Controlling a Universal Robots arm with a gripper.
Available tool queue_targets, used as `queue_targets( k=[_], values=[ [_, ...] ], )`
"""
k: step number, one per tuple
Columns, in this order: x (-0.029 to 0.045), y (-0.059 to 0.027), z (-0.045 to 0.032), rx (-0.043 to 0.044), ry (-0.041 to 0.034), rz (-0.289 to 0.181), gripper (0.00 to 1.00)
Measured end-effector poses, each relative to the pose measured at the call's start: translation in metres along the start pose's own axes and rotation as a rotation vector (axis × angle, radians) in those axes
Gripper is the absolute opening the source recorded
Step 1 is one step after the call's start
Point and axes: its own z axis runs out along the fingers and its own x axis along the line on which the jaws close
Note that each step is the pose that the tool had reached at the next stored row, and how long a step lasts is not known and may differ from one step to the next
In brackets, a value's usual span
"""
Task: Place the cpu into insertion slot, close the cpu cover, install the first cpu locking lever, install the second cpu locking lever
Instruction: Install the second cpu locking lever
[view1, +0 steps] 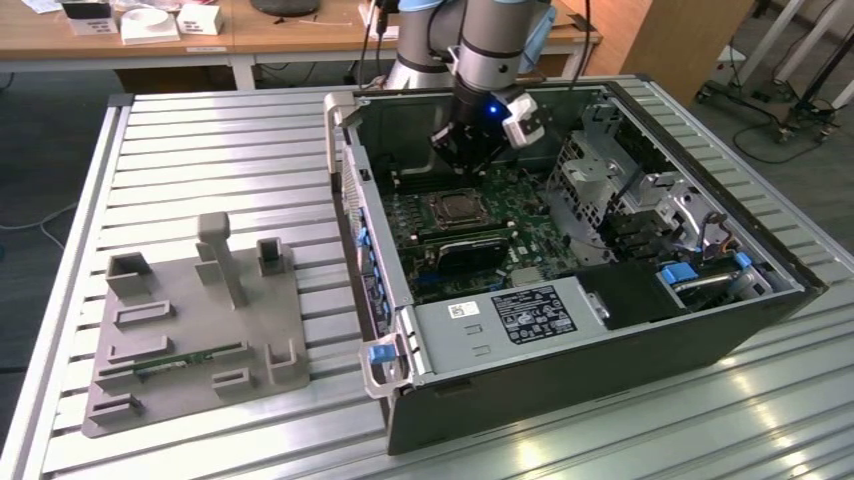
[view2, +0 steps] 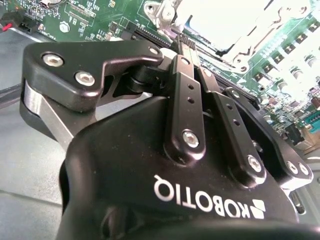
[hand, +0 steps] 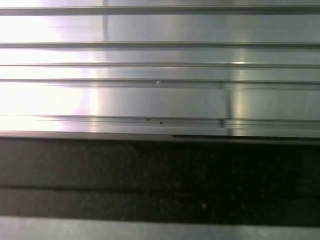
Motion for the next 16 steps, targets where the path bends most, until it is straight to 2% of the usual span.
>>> queue_targets(
  k=[16],
  values=[
    [0.0002, -0.0151, -0.0005, 0.0023, 0.0000, 0.000, 0.11]
  ],
)
